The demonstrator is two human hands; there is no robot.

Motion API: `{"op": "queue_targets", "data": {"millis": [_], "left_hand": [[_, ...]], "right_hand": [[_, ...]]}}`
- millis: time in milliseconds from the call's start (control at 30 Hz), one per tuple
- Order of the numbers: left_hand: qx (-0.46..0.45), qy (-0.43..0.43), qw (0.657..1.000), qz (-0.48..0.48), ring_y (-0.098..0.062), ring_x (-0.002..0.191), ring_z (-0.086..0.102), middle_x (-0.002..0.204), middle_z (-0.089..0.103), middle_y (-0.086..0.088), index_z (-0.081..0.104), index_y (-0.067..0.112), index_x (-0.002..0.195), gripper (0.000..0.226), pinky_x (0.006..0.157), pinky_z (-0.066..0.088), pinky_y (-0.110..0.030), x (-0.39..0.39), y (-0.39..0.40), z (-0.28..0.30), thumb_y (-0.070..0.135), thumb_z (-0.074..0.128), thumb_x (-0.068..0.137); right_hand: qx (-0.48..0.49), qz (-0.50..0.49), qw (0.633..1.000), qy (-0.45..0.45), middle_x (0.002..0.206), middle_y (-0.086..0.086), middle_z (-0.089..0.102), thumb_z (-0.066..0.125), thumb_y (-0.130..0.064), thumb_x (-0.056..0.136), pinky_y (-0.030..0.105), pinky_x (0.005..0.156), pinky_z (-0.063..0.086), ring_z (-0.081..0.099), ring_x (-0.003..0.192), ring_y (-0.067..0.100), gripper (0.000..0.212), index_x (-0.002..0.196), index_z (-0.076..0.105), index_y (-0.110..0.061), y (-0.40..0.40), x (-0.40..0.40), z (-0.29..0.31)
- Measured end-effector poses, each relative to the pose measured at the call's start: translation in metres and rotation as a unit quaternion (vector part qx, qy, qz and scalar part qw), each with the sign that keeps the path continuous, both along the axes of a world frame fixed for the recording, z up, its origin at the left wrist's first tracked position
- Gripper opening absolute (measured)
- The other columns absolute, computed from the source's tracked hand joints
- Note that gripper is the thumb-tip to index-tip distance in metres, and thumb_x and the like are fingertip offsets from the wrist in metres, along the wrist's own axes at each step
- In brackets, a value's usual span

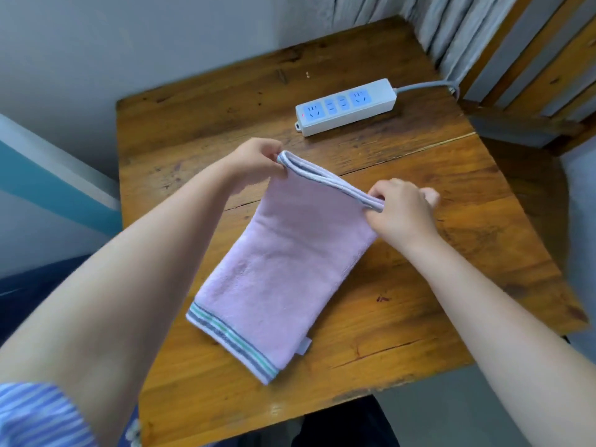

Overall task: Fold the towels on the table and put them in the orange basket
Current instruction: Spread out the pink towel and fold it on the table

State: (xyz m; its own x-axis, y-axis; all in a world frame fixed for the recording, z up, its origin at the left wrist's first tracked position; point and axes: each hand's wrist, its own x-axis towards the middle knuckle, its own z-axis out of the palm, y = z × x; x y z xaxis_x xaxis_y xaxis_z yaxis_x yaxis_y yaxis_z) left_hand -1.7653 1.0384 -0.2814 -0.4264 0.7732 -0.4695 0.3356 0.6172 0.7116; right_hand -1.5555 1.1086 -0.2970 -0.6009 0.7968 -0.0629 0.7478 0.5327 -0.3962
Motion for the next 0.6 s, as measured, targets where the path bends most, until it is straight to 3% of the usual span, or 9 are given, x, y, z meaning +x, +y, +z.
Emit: {"op": "queue_targets", "data": {"millis": [133,200,267,333,400,467,600], "left_hand": [[0.039,0.033,0.998,0.028,0.002,0.037,0.037,0.044,0.046,0.011,0.048,0.019,0.058,0.038,0.036,0.025,-0.008,-0.011,-0.034,0.018,-0.013,0.059,0.075],[0.022,0.056,0.998,0.016,0.0,0.044,0.037,0.055,0.048,0.002,0.049,0.021,0.058,0.037,0.04,0.028,-0.011,-0.009,-0.06,0.022,-0.009,0.063,0.075],[0.012,0.051,0.999,0.011,-0.009,0.063,0.046,0.072,0.056,-0.008,0.05,0.019,0.06,0.035,0.053,0.036,-0.018,-0.006,-0.086,0.02,-0.008,0.065,0.075],[0.005,0.035,0.999,0.017,-0.016,0.079,0.049,0.086,0.062,-0.011,0.051,0.017,0.061,0.033,0.067,0.041,-0.026,-0.003,-0.112,0.017,-0.009,0.066,0.075],[-0.001,0.029,0.999,0.031,-0.019,0.082,0.052,0.091,0.063,-0.008,0.051,0.015,0.06,0.032,0.075,0.044,-0.033,-0.001,-0.132,0.013,-0.008,0.067,0.075],[-0.001,0.033,0.998,0.046,-0.02,0.081,0.053,0.094,0.062,-0.005,0.051,0.014,0.06,0.032,0.076,0.046,-0.034,0.002,-0.152,0.007,-0.009,0.067,0.075],[0.001,0.057,0.996,0.073,-0.017,0.078,0.053,0.092,0.061,-0.008,0.051,0.016,0.058,0.033,0.068,0.046,-0.024,0.008,-0.182,-0.005,-0.009,0.065,0.075]], "right_hand": [[0.037,0.08,0.994,0.066,0.084,0.005,0.062,0.06,-0.01,0.077,0.025,0.063,0.006,0.055,0.083,0.027,0.005,0.08,0.064,-0.011,-0.022,-0.005,0.016],[-0.001,0.1,0.992,0.072,0.079,0.002,0.058,0.062,-0.008,0.074,0.024,0.063,0.005,0.056,0.08,0.027,0.006,0.079,0.064,-0.011,-0.046,-0.002,0.019],[-0.041,0.13,0.988,0.07,0.078,0.001,0.056,0.061,-0.004,0.069,0.025,0.062,0.005,0.057,0.08,0.028,0.013,0.079,0.064,-0.012,-0.071,0.002,0.017],[-0.069,0.165,0.982,0.057,0.082,0.003,0.058,0.059,-0.003,0.066,0.027,0.061,0.006,0.057,0.082,0.028,0.019,0.082,0.064,-0.012,-0.098,0.006,0.013],[-0.087,0.201,0.975,0.045,0.087,0.005,0.059,0.058,-0.003,0.066,0.028,0.062,0.007,0.057,0.085,0.026,0.022,0.085,0.064,-0.012,-0.121,0.01,0.007],[-0.094,0.233,0.967,0.029,0.09,0.005,0.057,0.055,-0.005,0.069,0.028,0.063,0.006,0.055,0.089,0.025,0.021,0.088,0.063,-0.012,-0.145,0.012,0.0],[-0.096,0.271,0.958,-0.005,0.101,0.001,0.053,0.051,-0.014,0.08,0.031,0.073,0.012,0.049,0.099,0.021,0.019,0.097,0.058,-0.014,-0.176,0.013,-0.011]]}}
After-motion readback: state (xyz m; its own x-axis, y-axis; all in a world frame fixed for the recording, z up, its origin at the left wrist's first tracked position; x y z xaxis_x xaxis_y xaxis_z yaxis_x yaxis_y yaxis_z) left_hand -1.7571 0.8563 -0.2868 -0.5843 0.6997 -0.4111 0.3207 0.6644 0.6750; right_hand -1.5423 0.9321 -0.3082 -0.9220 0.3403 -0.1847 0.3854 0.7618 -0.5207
